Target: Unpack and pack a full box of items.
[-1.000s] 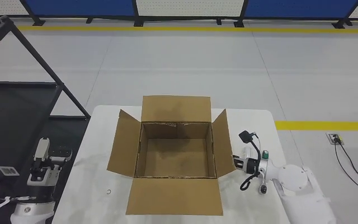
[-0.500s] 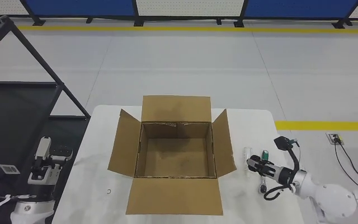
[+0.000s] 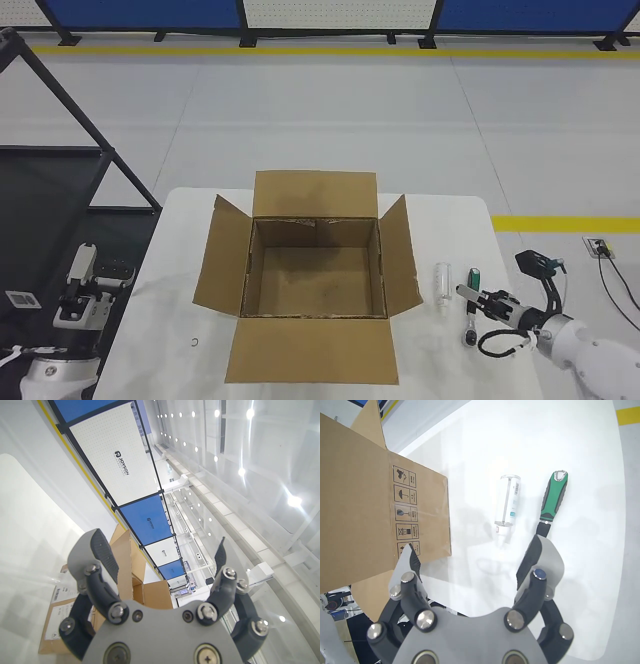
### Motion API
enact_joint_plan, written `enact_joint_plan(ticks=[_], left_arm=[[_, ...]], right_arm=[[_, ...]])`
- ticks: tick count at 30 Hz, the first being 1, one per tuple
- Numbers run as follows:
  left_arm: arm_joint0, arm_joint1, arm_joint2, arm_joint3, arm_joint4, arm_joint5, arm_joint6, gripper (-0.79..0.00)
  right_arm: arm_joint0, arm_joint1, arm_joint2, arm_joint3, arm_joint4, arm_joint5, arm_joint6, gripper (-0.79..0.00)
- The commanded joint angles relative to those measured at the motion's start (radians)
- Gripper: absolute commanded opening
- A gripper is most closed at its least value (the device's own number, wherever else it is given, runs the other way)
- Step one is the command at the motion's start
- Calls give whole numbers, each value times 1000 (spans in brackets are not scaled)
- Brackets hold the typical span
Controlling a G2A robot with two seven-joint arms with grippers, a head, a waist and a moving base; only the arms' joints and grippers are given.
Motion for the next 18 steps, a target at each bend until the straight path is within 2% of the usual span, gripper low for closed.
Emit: enact_joint_plan(ticks=[1,3,5,7,13,16,17,18], left_arm=[[3,0,0,-1,0,-2,1,0],[4,0,-1,-2,4,-10,4,0],[8,0,-1,-2,6,-17,7,0],[12,-1,-1,-2,4,-21,10,0],[29,-2,-10,-3,-3,-22,24,0],[32,-2,-14,-3,-8,-24,21,0],[33,-2,-15,-3,-9,-27,20,0],[34,-2,-16,-3,-12,-28,18,0]], right_arm=[[0,0,0,0,0,0,0,0],[0,0,0,0,0,0,0,0],[-1,2,-22,20,-4,-47,6,0],[29,5,-35,62,-42,-4,0,0],[140,24,-68,189,-169,26,139,0],[201,31,-133,245,-274,36,208,0],[220,32,-158,264,-314,44,222,-80],[240,32,-180,282,-338,58,232,-317]])
